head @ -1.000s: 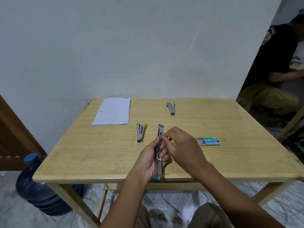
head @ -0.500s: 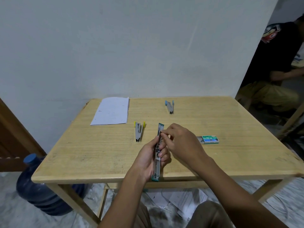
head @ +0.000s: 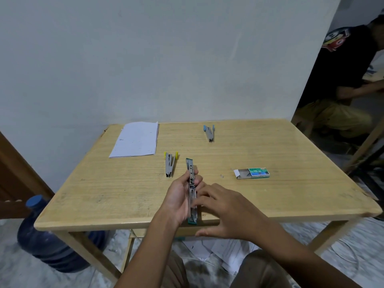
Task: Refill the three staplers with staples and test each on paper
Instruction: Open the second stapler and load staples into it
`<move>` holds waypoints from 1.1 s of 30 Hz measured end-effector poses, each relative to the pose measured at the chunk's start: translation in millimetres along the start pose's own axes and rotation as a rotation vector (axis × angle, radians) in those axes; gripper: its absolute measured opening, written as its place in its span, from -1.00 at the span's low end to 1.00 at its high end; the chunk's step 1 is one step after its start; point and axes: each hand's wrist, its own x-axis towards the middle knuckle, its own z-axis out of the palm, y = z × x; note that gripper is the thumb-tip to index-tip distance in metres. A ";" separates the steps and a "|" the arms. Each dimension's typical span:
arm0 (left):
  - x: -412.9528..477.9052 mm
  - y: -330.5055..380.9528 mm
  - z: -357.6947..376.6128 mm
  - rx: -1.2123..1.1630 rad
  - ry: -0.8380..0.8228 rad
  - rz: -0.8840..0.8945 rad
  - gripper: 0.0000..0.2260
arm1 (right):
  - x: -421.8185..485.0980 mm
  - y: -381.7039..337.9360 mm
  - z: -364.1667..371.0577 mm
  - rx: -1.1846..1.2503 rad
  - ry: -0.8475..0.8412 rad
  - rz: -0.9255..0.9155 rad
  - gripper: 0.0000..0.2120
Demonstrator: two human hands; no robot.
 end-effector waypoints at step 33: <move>-12.3 -1.9 6.8 0.168 -0.277 -0.133 -0.72 | 52.2 9.2 -12.7 1.556 0.457 1.017 -0.65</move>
